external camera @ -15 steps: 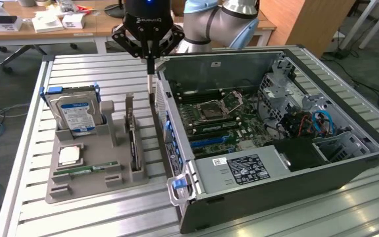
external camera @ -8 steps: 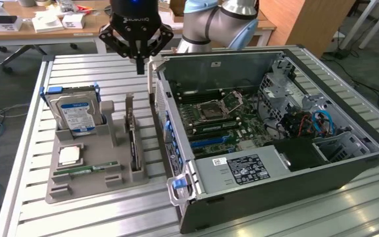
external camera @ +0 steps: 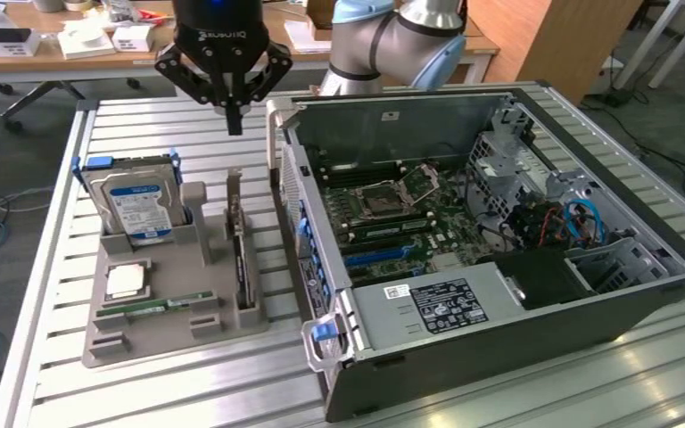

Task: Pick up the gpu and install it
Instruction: 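Reach for the gpu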

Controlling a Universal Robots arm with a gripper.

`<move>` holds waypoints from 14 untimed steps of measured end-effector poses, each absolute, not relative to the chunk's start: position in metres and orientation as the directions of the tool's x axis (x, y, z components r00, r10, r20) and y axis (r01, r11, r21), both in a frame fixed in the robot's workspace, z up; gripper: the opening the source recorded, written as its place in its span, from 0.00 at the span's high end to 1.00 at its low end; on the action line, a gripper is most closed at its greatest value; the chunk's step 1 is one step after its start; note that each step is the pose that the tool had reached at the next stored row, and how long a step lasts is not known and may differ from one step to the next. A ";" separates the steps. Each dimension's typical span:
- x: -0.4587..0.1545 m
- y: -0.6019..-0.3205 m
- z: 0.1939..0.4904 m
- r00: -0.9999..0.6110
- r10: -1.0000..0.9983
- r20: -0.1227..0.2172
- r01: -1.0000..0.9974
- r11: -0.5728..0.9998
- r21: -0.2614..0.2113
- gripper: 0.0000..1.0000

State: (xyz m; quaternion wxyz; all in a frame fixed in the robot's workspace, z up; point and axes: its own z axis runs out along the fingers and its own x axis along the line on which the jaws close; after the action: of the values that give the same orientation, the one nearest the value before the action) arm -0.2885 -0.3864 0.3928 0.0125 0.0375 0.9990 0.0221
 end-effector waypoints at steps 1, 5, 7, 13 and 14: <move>-0.291 -0.386 0.393 -0.997 0.075 -0.023 0.074 0.996 0.045 0.89; -0.297 -0.386 0.393 -0.997 0.075 -0.023 0.074 0.996 0.045 0.89; -0.297 -0.386 0.393 -0.997 0.075 -0.023 0.074 0.996 0.045 0.89; -0.297 -0.388 0.393 -0.997 0.075 -0.023 0.074 0.996 0.045 0.89; -0.297 -0.389 0.393 -0.997 0.075 -0.023 0.074 0.996 0.045 0.89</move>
State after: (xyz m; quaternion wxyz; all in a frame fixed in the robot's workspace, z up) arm -0.2971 -0.3890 0.3929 0.0124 0.0374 0.9990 0.0221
